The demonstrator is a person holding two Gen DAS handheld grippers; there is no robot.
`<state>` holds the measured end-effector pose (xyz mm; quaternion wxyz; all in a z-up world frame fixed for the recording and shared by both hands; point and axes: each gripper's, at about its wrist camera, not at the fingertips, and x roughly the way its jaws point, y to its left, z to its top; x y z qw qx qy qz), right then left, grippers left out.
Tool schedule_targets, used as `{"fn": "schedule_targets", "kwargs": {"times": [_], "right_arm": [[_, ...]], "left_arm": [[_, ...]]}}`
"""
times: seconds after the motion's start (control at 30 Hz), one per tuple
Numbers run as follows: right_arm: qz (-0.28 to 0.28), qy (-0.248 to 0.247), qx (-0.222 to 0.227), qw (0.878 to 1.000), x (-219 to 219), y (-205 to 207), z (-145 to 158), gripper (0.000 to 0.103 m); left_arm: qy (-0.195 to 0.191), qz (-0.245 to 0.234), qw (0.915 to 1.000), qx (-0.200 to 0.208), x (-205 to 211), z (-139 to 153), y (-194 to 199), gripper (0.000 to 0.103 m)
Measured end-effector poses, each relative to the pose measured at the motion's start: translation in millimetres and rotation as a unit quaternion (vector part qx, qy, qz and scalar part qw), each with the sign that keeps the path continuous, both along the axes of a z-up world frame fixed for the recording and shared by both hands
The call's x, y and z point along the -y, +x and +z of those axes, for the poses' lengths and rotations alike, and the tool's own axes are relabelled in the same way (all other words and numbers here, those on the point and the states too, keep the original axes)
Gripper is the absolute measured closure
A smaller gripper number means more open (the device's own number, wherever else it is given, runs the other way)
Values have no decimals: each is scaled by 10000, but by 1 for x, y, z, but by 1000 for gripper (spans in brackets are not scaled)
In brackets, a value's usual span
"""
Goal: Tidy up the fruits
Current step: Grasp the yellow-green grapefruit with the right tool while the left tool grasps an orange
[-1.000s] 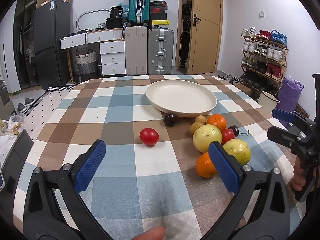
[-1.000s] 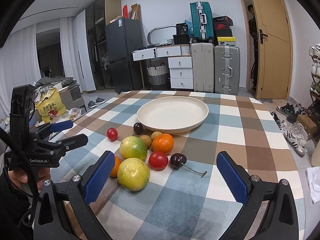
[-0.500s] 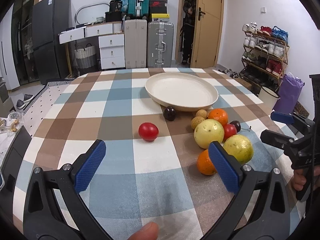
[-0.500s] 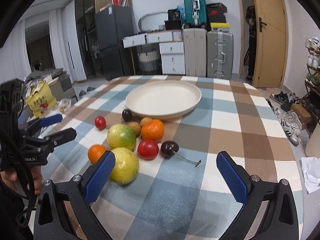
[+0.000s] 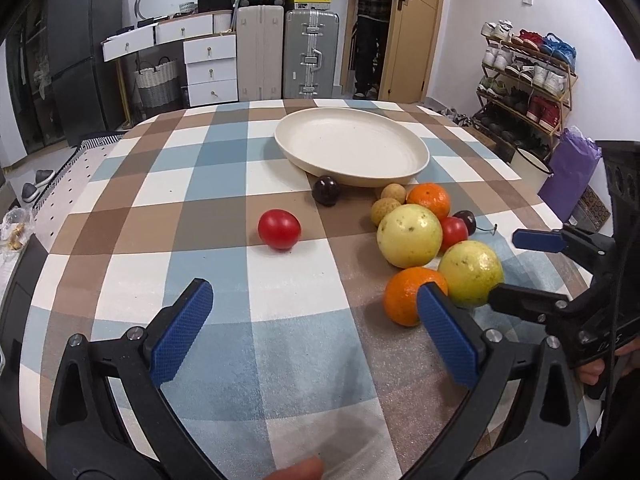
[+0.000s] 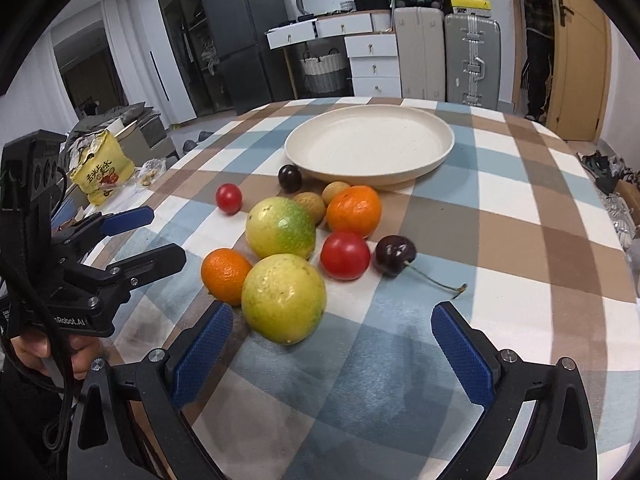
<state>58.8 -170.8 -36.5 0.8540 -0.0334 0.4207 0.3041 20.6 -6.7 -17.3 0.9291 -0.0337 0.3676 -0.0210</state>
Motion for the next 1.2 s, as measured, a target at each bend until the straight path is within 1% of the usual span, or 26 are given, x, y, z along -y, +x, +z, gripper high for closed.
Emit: {"fn": "schedule_targets", "kwargs": {"times": [0.07, 0.13, 0.2, 0.27, 0.33, 0.37, 0.4, 0.47, 0.57, 0.7, 0.8, 0.87, 0.97, 1.0, 1.07, 1.13, 1.2], "right_arm": [[76, 10, -111, 9999, -5, 2, -4, 9], [112, 11, -187, 9998, -10, 5, -6, 19], [182, 45, -290, 9994, -15, 7, -9, 25], [222, 49, -319, 9992, -18, 7, -10, 29], [283, 110, -352, 9989, -21, 8, -10, 40], [320, 155, -365, 9987, -22, 8, -10, 43], [355, 190, -380, 9985, -23, 8, -10, 48], [398, 245, -376, 9982, -26, 7, -9, 53], [397, 229, -338, 9984, -27, 6, -8, 53], [331, 298, -295, 9986, -18, 0, -6, 53], [226, 358, -179, 9989, -7, -6, 1, 53], [180, 346, -128, 9992, 1, -6, 5, 53], [64, 411, -124, 9991, 13, -3, 7, 53], [22, 421, -113, 9990, 16, -3, 8, 53], [-38, 433, -117, 9990, 21, -1, 9, 53], [-74, 456, -128, 9988, 25, 0, 8, 53], [-66, 445, -139, 9989, 25, 0, 6, 53]], "left_arm": [[-21, -70, 10000, -40, 2, 0, 1, 2], [4, -121, 9999, -84, 5, -1, 3, 3], [43, -185, 9997, -124, 9, -2, 4, 4], [53, -249, 9996, -131, 11, -3, 4, 4], [59, -293, 9995, -134, 12, -3, 3, 5], [58, -336, 9993, -138, 13, -4, 3, 5], [56, -356, 9992, -146, 14, -4, 4, 6], [60, -386, 9991, -172, 15, -5, 5, 6], [43, -425, 9989, -212, 16, -7, 5, 7], [-91, -553, 9980, -282, 18, -8, 6, 8], [-213, -668, 9969, -347, 24, -9, 9, 9], [-287, -749, 9958, -433, 30, -11, 13, 13], [-292, -758, 9950, -575, 37, -16, 20, 17], [-302, -761, 9946, -640, 39, -18, 22, 19], [-361, -759, 9936, -751, 41, -22, 27, 35], [-444, -802, 9925, -805, 41, -25, 29, 43], [-491, -887, 9920, -752, 43, -24, 28, 55]]}}
